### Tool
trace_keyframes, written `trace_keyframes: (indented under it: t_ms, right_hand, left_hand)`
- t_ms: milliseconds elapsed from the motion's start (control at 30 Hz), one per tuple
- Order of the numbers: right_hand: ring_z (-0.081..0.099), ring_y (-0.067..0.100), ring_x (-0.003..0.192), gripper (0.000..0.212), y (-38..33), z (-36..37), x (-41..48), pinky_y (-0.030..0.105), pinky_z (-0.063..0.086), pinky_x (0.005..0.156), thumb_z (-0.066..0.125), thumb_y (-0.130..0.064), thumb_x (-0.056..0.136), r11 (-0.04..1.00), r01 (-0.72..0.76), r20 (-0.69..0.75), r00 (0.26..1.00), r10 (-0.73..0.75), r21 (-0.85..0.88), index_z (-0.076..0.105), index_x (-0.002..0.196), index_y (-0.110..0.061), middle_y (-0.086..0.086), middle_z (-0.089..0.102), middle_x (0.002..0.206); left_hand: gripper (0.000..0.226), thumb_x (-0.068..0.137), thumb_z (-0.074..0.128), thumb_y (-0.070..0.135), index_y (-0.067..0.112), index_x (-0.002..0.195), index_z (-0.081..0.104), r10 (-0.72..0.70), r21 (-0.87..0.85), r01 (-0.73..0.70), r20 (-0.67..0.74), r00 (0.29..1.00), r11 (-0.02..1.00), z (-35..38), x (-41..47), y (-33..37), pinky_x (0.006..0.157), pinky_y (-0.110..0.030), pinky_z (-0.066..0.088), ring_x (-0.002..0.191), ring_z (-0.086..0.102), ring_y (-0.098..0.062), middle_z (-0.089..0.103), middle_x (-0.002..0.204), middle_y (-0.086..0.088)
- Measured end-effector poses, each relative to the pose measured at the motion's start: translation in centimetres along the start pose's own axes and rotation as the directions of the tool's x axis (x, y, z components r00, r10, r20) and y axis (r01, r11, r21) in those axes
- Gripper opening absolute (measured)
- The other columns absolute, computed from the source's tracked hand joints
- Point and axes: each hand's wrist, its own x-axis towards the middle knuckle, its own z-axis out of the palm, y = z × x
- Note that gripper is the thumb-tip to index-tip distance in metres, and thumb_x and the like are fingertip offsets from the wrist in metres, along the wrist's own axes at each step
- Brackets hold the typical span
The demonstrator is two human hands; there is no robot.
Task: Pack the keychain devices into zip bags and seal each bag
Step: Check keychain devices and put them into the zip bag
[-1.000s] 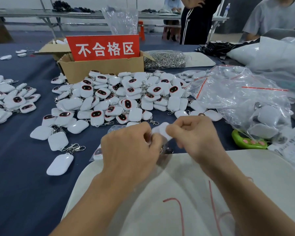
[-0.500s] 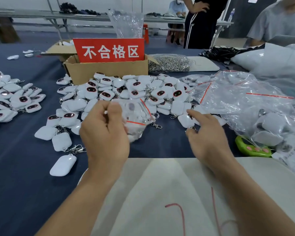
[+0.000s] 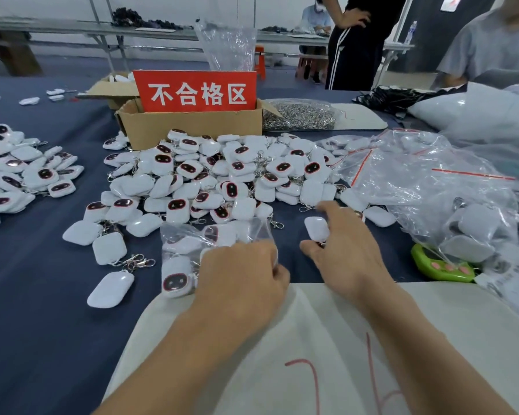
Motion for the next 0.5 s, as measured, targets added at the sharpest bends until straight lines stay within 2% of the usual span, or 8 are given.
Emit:
trace_keyframes:
  t_ms: [67,233,300,333,367,400,433,500]
  right_hand:
    - [0.046,0.029,0.117,0.042,0.1,0.3,0.2,0.041,0.04,0.097,0.06,-0.036,0.096,0.989,0.061,0.048,0.997,-0.055,-0.136,0.051,0.136,-0.027,0.001,0.048,0.122]
    - [0.053,0.029,0.096,0.019,0.7,0.3,0.4,0.039,0.041,0.074,0.052,-0.021,0.099,0.98,0.118,0.071,0.992,-0.108,-0.162,0.059,0.117,-0.022,0.003,0.056,0.105]
    - [0.056,0.028,0.082,0.016,0.6,0.5,0.3,0.038,0.039,0.065,0.046,-0.018,0.101,0.997,0.067,0.009,0.998,-0.067,-0.028,0.061,0.098,-0.024,0.0,0.062,0.086]
    - [0.058,0.027,0.075,0.021,0.2,0.4,0.2,0.037,0.044,0.063,0.045,-0.017,0.101,0.982,-0.017,-0.013,1.0,0.019,0.187,0.064,0.092,-0.02,0.0,0.064,0.078]
    - [0.061,0.025,0.068,0.026,-0.3,0.3,0.0,0.035,0.049,0.06,0.045,-0.015,0.1,0.892,-0.107,0.017,0.994,0.11,0.439,0.069,0.09,-0.016,0.003,0.068,0.076]
    - [0.063,0.022,0.062,0.03,-0.9,0.2,-0.3,0.033,0.052,0.057,0.046,-0.012,0.1,0.732,-0.193,0.102,0.98,0.168,0.653,0.074,0.09,-0.013,0.006,0.071,0.077]
    - [0.065,0.02,0.062,0.032,-1.5,0.1,-0.6,0.031,0.054,0.056,0.047,-0.009,0.101,0.558,-0.255,0.194,0.967,0.167,0.79,0.077,0.089,-0.012,0.008,0.075,0.079]
    - [0.072,0.023,0.075,0.031,-2.2,-0.1,-1.0,0.031,0.06,0.065,0.048,-0.005,0.102,0.329,-0.319,0.306,0.947,0.091,0.889,0.079,0.097,-0.008,0.017,0.078,0.092]
  left_hand:
    - [0.032,0.084,0.048,0.049,0.023,0.068,0.041,0.05,0.073,-0.053,0.043,0.998,0.996,0.2,0.0,0.4,0.06,-0.033,0.029,0.064,0.053,-0.019,0.056,0.064,0.003]
    - [0.037,0.079,0.046,0.051,0.018,0.065,0.052,0.054,0.11,-0.058,0.045,0.998,0.992,-0.3,-0.2,0.2,0.051,-0.029,0.022,0.055,0.049,-0.013,0.053,0.055,0.002]
    - [0.041,0.078,0.043,0.056,0.02,0.064,0.055,0.037,0.072,-0.035,-0.024,0.999,0.997,-0.4,-0.5,0.4,0.052,-0.029,0.023,0.053,0.05,-0.017,0.055,0.053,0.004]
    - [0.039,0.078,0.044,0.056,0.022,0.064,0.056,0.031,0.009,-0.03,-0.096,0.995,1.0,-0.5,-0.5,0.5,0.051,-0.026,0.022,0.05,0.045,-0.015,0.053,0.05,0.007]
    - [0.034,0.079,0.046,0.055,0.026,0.066,0.058,0.024,-0.084,-0.041,-0.186,0.982,0.996,-0.6,-0.5,0.6,0.051,-0.02,0.021,0.048,0.04,-0.011,0.049,0.047,0.01]
    - [0.026,0.081,0.049,0.052,0.031,0.072,0.062,0.018,-0.187,-0.073,-0.28,0.96,0.98,-0.6,-0.5,0.7,0.051,-0.016,0.023,0.047,0.037,-0.007,0.045,0.046,0.013]
    - [0.02,0.084,0.052,0.048,0.034,0.082,0.066,0.013,-0.283,-0.118,-0.346,0.938,0.952,-0.4,-0.5,0.7,0.051,-0.014,0.028,0.048,0.041,-0.008,0.044,0.048,0.015]
    - [0.022,0.089,0.057,0.046,0.038,0.105,0.069,-0.02,-0.437,-0.144,-0.35,0.937,0.888,-0.1,-0.4,0.6,0.058,-0.01,0.037,0.063,0.054,-0.008,0.055,0.059,0.018]
